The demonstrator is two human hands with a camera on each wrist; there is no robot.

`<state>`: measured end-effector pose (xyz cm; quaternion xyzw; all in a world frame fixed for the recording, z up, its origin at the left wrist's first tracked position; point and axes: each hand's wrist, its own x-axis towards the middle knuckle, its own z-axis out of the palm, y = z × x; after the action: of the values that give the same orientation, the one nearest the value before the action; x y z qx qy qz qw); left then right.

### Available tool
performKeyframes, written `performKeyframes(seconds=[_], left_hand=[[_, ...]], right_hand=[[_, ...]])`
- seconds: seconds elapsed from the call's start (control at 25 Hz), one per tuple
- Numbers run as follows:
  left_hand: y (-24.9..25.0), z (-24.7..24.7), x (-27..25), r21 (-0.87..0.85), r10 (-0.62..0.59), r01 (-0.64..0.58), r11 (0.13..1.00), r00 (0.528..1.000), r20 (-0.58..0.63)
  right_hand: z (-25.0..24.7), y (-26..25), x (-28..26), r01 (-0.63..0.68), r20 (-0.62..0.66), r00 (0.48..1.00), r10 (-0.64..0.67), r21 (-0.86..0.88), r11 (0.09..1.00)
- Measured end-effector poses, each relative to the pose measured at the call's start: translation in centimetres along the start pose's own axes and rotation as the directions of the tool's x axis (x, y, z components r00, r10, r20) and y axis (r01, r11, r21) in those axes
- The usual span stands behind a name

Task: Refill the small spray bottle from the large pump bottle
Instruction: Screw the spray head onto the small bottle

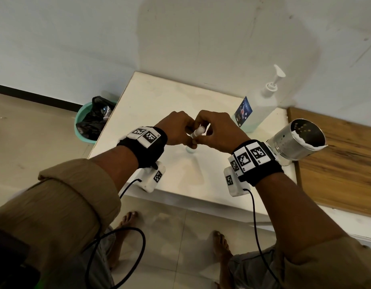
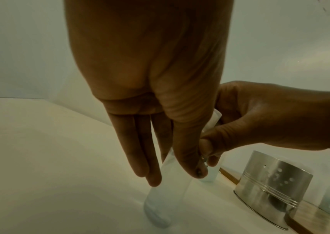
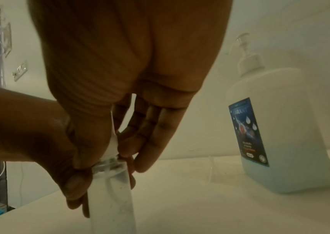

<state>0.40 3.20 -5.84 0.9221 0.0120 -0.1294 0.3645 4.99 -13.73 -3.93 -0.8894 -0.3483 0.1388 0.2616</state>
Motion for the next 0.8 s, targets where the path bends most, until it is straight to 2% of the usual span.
performKeyframes(seconds=[0.12,0.36,0.6,0.8], left_hand=[[0.0,0.1,0.0,-0.002,-0.007,0.007,1.000,1.000,0.000],[0.3,0.2,0.0,0.011,0.010,-0.010,1.000,1.000,0.015],[0.1,0.4,0.0,0.022,0.013,-0.014,1.000,1.000,0.016],[0.0,0.5,0.1,0.052,0.034,-0.035,0.998,0.999,0.013]], right_hand=[[-0.2,-0.1,0.1,0.023,0.019,1.000,-0.023,0.016,1.000],[-1.3,0.1,0.2,0.033,0.154,0.988,-0.021,-0.070,0.997],[-0.8,-0.7,0.3,-0.003,0.095,0.995,0.024,-0.210,0.978],[-0.9,-1.0,-0.2,-0.062,0.051,0.996,0.076,-0.233,0.970]])
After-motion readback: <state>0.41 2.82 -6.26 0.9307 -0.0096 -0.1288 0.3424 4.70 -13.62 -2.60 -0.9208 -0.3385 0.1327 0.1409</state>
